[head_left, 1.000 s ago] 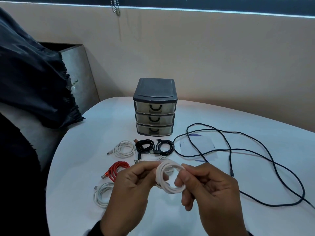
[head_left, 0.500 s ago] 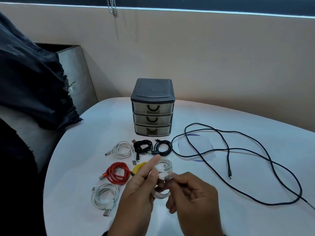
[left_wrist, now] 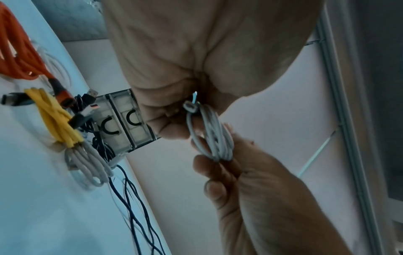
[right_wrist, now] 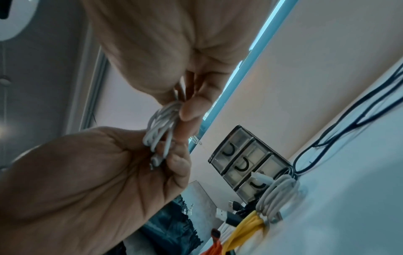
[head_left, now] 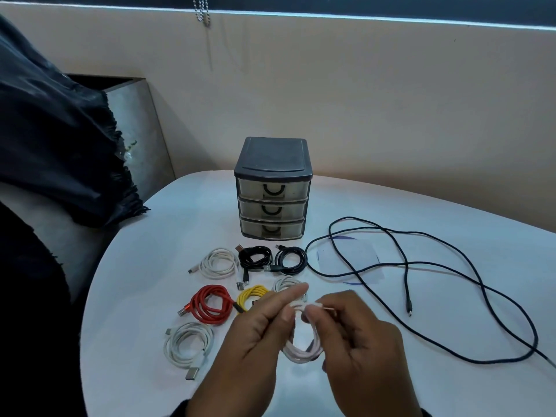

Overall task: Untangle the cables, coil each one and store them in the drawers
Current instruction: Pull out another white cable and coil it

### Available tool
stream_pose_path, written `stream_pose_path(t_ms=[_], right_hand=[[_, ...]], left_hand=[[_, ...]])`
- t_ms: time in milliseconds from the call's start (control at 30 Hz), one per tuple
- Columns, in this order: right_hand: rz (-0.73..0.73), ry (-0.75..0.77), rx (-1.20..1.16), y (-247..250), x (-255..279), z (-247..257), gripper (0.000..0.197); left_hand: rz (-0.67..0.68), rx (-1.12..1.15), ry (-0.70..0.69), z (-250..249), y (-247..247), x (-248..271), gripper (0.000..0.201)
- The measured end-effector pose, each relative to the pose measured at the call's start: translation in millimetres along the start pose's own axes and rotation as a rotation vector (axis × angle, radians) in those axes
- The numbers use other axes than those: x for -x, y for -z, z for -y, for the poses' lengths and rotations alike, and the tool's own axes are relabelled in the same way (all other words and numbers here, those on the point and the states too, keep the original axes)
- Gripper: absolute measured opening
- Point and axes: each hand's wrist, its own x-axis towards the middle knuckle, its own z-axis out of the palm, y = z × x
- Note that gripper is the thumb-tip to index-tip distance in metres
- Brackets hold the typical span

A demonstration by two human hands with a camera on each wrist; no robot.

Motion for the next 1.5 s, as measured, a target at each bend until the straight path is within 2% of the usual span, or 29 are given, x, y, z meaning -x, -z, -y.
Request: stream_pose_path(t_ms=[100,233,333,467,567,667,700,800,867,1000,1200,1400,1500], right_hand=[[0.018,-0.156,-0.111,3,-1,2,0.014],[0.018,-0.170,-0.196,3,-2,7,0.013],[0.104,-0.211,-0.286,7,-6,8,0.012],[0.201,-0.264,-0.333,12,-8,5,0.025],[0.178,-0.311,-0.358,13,-8,2,0.025],[0.085,-0.348,-0.420,15,-10,1,0.007],[0.054,-0.356,-0.433,16,-12,1,0.001],[0.003,-0.361,-0.424,20,-15,-2,0.008],[0.006,-0.374,-0.436,22,-17,-3,0.010],[0.026,-0.374,-0.445,23,-17,-5,0.014],[0.021,-0.359,-0.438,20,-15,-5,0.018],[0.038,-0.357,-0.456,17,-14,-4,0.006],[0.069,-0.346,-0.438,15,-12,-2,0.007]], left_hand=[[0.057,0.065,0.046,-2,5,-2,0.038],[0.040,-0.023,0.014,4,9,-3,0.043],[0.047,-0.042,-0.010,5,10,-2,0.044],[0.071,-0.039,-0.017,0,7,-1,0.045],[0.068,-0.020,0.006,-4,5,-1,0.041],[0.011,0.036,0.058,-7,8,-5,0.028],[-0.010,0.054,0.071,-8,10,-6,0.025],[-0.044,0.124,0.122,-7,14,-9,0.023],[-0.058,0.146,0.138,-8,16,-10,0.011],[-0.066,0.119,0.144,-7,18,-8,0.019],[-0.122,0.181,0.174,-8,14,-10,0.019],[-0.188,0.217,0.167,-9,13,-10,0.018],[-0.148,0.258,0.195,-12,11,-10,0.021]])
